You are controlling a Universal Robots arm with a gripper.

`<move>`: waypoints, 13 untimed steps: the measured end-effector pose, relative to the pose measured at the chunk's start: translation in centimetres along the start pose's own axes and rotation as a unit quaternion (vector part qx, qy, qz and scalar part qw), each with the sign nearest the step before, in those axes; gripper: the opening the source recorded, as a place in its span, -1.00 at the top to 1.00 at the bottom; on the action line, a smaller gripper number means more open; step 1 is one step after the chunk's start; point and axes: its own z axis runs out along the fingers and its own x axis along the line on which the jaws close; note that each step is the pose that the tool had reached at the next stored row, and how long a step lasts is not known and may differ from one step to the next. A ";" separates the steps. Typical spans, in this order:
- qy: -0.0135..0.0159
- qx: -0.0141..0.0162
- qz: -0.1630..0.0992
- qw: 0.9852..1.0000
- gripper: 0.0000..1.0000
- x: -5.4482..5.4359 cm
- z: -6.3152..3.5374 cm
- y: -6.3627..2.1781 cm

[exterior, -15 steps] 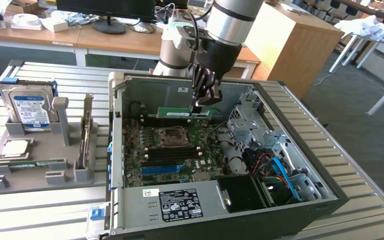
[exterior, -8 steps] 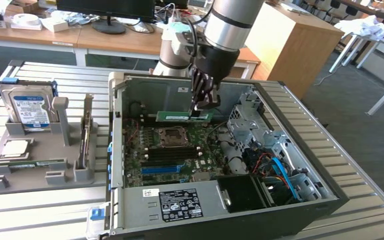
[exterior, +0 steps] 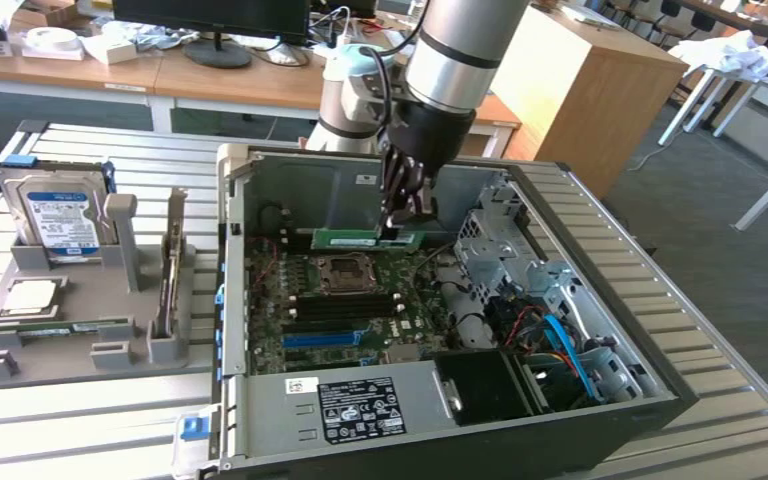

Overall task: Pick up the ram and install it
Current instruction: 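Pick up the ram and move it above insertion slot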

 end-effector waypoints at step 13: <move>0.000 0.000 0.000 1.000 0.76 0.0 1.22 -0.08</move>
